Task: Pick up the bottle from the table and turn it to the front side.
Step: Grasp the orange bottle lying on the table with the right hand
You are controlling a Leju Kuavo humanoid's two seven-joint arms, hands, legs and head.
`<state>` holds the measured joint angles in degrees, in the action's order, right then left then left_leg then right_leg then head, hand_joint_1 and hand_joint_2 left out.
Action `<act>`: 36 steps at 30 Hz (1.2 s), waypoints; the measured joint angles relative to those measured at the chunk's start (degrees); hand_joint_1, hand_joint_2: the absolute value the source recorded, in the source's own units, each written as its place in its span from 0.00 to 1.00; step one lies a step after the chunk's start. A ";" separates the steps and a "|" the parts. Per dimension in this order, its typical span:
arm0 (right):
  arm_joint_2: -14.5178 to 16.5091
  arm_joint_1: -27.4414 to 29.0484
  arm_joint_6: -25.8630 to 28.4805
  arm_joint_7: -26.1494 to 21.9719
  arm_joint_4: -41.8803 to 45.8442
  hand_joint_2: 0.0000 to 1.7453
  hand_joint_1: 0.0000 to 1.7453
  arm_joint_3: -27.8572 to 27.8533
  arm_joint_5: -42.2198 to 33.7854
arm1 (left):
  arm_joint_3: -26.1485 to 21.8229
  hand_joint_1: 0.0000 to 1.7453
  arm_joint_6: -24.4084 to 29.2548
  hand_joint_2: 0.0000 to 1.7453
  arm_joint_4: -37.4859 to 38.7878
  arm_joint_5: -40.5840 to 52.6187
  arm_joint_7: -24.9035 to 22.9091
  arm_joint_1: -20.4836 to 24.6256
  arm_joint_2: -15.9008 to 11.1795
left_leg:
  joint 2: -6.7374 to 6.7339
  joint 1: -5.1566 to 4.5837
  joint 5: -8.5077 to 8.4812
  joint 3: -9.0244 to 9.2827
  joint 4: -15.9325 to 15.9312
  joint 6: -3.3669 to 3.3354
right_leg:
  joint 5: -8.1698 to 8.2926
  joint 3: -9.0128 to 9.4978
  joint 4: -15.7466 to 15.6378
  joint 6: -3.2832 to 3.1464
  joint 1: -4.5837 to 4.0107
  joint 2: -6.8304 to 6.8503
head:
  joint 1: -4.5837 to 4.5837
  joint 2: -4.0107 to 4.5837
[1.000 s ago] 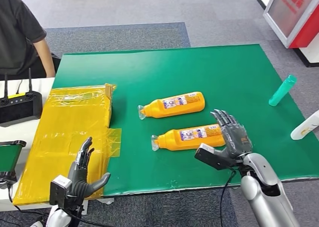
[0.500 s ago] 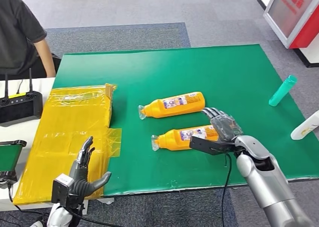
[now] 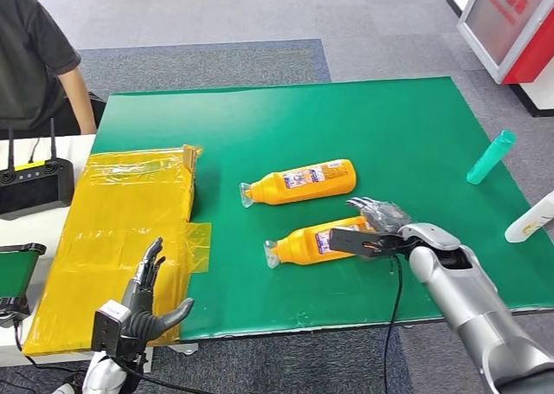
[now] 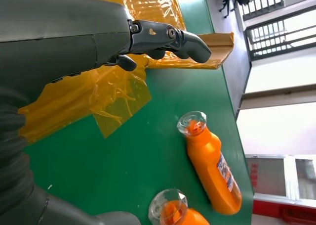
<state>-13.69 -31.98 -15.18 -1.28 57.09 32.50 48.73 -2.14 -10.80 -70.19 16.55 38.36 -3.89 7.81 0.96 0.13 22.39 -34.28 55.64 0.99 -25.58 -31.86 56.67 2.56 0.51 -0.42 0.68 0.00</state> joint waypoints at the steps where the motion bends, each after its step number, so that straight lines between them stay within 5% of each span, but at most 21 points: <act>1: -0.01 -0.52 -0.27 0.05 -0.81 1.00 0.00 0.48 -0.26 | -0.01 0.00 0.08 1.00 0.11 0.00 0.03 0.04 -0.03 | 0.00 0.00 0.00 0.00 0.00 0.00 | 0.00 0.00 0.00 0.00 0.00 0.00 | 0.00 0.00; 9: -0.37 -3.44 -0.97 0.61 -6.46 1.00 0.00 3.63 -2.76 | -0.01 0.00 0.42 1.00 0.76 -0.02 0.10 0.26 -0.22 | 0.00 0.00 0.00 0.00 0.00 0.00 | 0.01 0.00 0.00 0.01 0.00 0.00 | -0.01 0.00; 13: -0.49 -3.92 -1.06 0.63 -8.19 1.00 0.98 4.53 -3.11 | -0.01 0.00 0.44 1.00 1.04 -0.02 0.11 0.30 -0.30 | 0.00 0.00 0.00 0.00 0.00 0.00 | 0.01 0.00 0.00 0.01 0.00 -0.01 | -0.01 0.00; 36: -1.65 -4.59 0.36 -0.21 -9.16 1.00 1.00 6.68 -4.49 | -0.01 0.00 0.46 1.00 1.65 -0.08 0.17 0.57 -0.58 | 0.00 0.00 -0.03 0.03 0.01 -0.03 | 0.03 0.02 0.00 0.01 0.01 0.00 | 0.00 0.00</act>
<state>-15.34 -36.58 -14.82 -1.49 47.93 39.17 44.24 -2.14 -10.34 -68.54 16.47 38.53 -3.32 7.23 0.96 0.13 22.37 -34.25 55.65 0.96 -25.55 -31.84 56.67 2.56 0.53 -0.43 0.68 0.00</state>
